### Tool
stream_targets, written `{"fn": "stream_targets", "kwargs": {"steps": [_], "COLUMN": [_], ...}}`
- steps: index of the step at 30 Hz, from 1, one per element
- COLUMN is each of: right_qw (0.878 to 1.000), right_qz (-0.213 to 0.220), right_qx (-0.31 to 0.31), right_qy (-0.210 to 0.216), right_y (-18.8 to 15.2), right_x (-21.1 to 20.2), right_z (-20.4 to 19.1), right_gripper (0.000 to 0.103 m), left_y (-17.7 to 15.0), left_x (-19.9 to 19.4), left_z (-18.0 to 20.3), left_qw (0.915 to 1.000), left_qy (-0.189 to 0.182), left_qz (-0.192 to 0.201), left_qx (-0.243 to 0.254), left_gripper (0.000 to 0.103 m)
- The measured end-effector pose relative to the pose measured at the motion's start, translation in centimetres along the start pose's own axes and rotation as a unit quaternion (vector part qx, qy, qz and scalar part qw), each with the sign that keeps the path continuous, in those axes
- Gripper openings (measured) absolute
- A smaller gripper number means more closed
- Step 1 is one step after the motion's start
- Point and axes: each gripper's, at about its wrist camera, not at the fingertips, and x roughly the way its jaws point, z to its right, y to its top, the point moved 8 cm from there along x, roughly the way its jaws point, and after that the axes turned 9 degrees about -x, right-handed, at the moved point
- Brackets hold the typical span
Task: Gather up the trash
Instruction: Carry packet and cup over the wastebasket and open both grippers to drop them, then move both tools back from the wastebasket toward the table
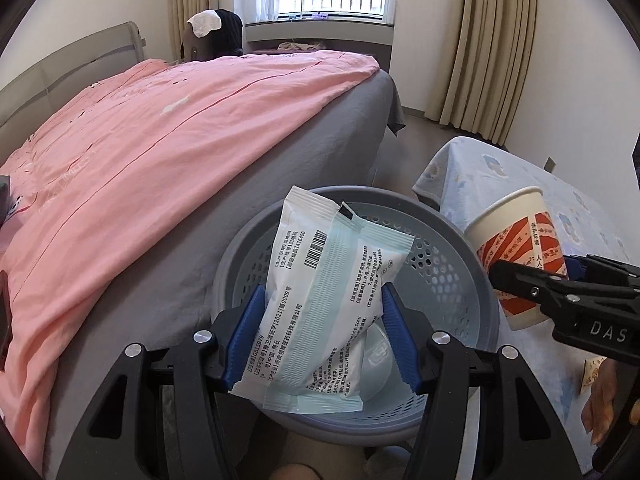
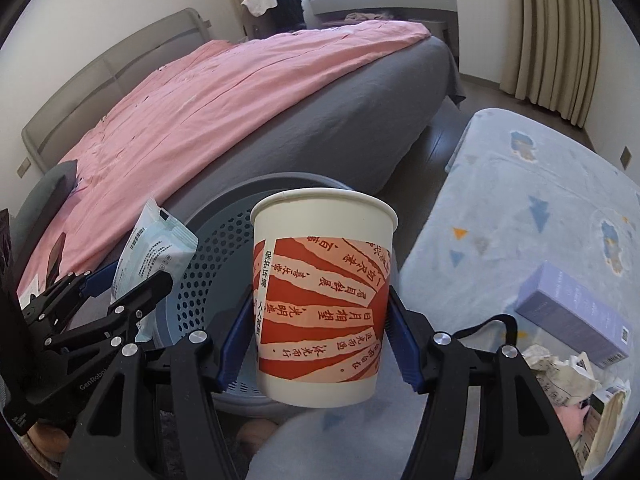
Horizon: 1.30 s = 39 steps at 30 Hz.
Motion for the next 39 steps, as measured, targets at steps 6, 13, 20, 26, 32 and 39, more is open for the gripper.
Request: {"fn": "stream_targets", "kwargs": {"steps": [6,13,20,26,32,39], "right_qw": [1.000,1.000,1.000,1.000,1.000,1.000], "right_qz": [-0.015,-0.012,0.001,0.000,0.001,0.002], "right_qx": [-0.005,-0.009,-0.005,-0.009,-0.009,-0.007], "right_qy": [0.010,0.016,0.014,0.014,0.010,0.009], "right_y": [0.0,0.0,0.3,0.2,0.1,0.0], "right_x": [2.0,2.4,1.9,1.8,1.9,1.8], "right_z": [-0.6,-0.6,-0.6,-1.0,-1.1,-1.0], "right_gripper": [0.061,0.066,0.078,0.078,0.078,0.078], "left_y": [-0.1,0.1,0.0,0.1,0.3,0.4], "left_x": [0.9,1.3,1.7,1.6,1.4,1.2], "left_z": [-1.0,-1.6,-2.8,-3.1,-3.3,-3.4], "left_qw": [0.9998,0.9995,0.9987,0.9984,0.9982,0.9980], "left_qy": [0.013,0.026,0.036,0.043,0.050,0.055], "left_qz": [-0.009,-0.011,-0.020,-0.016,-0.010,-0.005], "left_qx": [-0.007,-0.014,-0.030,-0.032,-0.032,-0.031], "left_gripper": [0.058,0.058,0.064,0.067,0.068,0.068]}}
